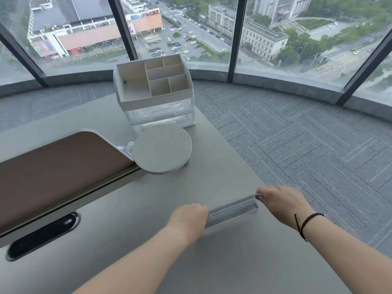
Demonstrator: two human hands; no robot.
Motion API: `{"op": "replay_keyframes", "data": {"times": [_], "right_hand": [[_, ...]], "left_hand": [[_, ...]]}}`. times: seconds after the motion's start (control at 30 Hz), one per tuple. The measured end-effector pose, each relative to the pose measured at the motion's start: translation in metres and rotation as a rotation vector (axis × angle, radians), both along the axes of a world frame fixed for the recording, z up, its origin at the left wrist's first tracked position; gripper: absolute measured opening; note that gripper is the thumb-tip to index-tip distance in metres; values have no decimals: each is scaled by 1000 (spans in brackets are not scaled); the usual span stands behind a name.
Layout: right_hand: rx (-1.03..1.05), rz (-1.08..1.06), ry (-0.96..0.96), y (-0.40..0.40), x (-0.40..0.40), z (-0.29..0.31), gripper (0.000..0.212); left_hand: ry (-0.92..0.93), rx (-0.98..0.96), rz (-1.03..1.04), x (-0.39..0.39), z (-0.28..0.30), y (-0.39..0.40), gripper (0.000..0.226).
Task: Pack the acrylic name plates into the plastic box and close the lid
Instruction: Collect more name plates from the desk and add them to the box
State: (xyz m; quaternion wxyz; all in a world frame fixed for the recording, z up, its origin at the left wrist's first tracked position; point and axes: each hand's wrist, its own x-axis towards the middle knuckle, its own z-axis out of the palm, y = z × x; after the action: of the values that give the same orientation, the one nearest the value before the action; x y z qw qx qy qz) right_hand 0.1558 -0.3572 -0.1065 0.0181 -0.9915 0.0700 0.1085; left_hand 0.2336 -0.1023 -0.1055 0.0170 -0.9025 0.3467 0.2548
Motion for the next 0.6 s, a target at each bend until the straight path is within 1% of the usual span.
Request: {"op": "replay_keyframes", "data": {"times": [0.17, 0.27, 0.33, 0.4, 0.47, 0.6], "right_hand": [[1, -4, -9, 21, -9, 6, 29], [55, -1, -80, 42, -19, 22, 28], [95, 7, -118, 58, -21, 44, 29], [117, 74, -131, 81, -19, 69, 31], [111, 190, -150, 110, -15, 96, 33], [117, 367, -213, 180, -16, 149, 32]], "left_hand": [[-7, -94, 98, -18, 1, 27, 30], [-37, -188, 170, -28, 22, 51, 32], [-83, -255, 198, -34, 43, 69, 33], [-142, -322, 216, -40, 65, 91, 33], [-202, -394, 214, -47, 85, 117, 31], [-303, -558, 242, -60, 120, 179, 26]]}}
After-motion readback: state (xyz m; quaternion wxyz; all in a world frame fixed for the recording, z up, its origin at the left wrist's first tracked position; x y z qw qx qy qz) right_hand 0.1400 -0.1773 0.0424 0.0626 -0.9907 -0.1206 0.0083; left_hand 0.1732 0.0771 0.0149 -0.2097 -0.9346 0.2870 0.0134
